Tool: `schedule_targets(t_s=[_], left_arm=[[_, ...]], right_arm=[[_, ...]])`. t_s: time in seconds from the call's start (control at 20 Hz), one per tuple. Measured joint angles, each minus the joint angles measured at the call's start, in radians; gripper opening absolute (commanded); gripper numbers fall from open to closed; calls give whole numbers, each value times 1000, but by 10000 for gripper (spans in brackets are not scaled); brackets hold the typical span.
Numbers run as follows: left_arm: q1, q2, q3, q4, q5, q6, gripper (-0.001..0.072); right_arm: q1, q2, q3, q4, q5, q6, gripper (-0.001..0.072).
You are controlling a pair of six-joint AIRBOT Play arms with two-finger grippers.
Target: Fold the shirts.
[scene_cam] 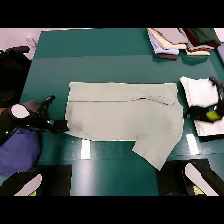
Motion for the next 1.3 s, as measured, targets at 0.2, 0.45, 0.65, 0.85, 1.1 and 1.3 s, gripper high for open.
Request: schedule_targets(t_s=[0.2, 0.45, 0.65, 0.85, 1.1, 1.3], left_arm=[[0, 0, 35, -1, -6, 15, 22], [0, 0, 46, -3, 0, 23, 22], [0, 0, 48, -2, -3, 35, 22], [0, 0, 48, 9, -33, 46, 22], [0, 21, 50, 23, -72, 50, 20], [0, 174, 50, 79, -174, 11, 21]], right_arm=[[-29, 17, -224, -3, -2, 1, 505], [94, -43, -315, 35, -66, 24, 387], [220, -85, -330, 63, -127, 52, 136], [286, -29, -336, 42, -181, 67, 15], [271, 97, -305, -13, -136, 64, 14], [262, 219, -198, -45, -23, 54, 14]])
